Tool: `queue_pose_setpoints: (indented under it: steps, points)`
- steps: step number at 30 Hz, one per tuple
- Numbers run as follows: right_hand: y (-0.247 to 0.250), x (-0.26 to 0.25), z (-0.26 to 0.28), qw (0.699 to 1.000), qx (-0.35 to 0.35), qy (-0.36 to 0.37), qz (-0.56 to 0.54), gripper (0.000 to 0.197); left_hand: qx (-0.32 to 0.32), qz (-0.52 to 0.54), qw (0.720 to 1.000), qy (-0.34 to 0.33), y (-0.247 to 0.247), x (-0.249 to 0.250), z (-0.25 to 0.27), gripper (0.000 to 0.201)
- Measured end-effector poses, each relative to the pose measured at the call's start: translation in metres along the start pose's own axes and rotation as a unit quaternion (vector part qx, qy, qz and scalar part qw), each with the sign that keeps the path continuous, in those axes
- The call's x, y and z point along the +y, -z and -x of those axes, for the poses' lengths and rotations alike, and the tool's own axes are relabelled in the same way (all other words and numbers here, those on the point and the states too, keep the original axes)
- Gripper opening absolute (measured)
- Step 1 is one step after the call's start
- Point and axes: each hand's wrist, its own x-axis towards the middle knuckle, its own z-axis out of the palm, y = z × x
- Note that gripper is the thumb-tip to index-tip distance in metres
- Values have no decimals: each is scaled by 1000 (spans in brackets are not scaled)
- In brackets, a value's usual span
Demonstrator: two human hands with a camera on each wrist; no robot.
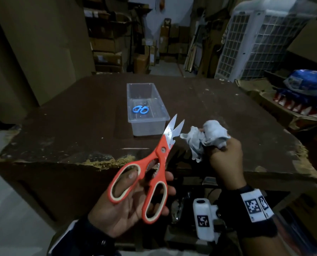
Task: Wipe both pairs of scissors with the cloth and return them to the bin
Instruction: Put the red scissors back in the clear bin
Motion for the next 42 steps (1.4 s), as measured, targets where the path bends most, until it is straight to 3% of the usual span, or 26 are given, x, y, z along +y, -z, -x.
queue_pose_setpoints:
  steps: [2, 6, 8, 11, 14, 17, 22, 26, 30, 33, 37, 42]
  points:
    - [6, -4, -2, 1000, 3, 19, -1, 32, -29, -16, 999, -33, -17, 11, -3, 65]
    - [9, -7, -9, 998, 7, 67, 16, 43, 15, -81, 992, -92, -35, 38, -11, 65]
    - [6, -8, -10, 994, -4, 86, 70, 46, 30, -125, 984, -120, -40, 55, -17, 46]
    - [0, -16, -15, 995, -25, 77, 57, 48, 82, -224, 958, -162, -53, 90, -26, 28]
    - [-6, -29, -18, 990, -18, 124, 61, 36, 129, -333, 910, -211, -66, 126, -40, 32]
    - [-11, -48, -19, 994, -6, 113, -11, 24, 147, -453, 847, -236, -68, 157, -63, 38]
    - [-22, -60, -20, 992, -17, 120, -39, 28, 238, -641, 698, -213, -63, 187, -119, 23]
    - [-25, -56, -21, 993, -25, 107, -31, 19, 263, -798, 531, -111, -59, 191, -161, 36]
    - [-25, -53, -22, 995, -31, 88, -17, 23, 271, -852, 449, -19, -60, 180, -189, 47]
    - [-23, -50, -21, 996, -28, 80, -11, 25, 268, -861, 432, 5, -61, 169, -201, 44]
    - [-19, -46, -22, 997, -31, 65, 7, 27, 251, -852, 458, 40, -55, 161, -209, 33]
    - [-13, -41, -25, 998, -24, 51, 20, 15, 238, -864, 438, 74, -47, 159, -208, 25]
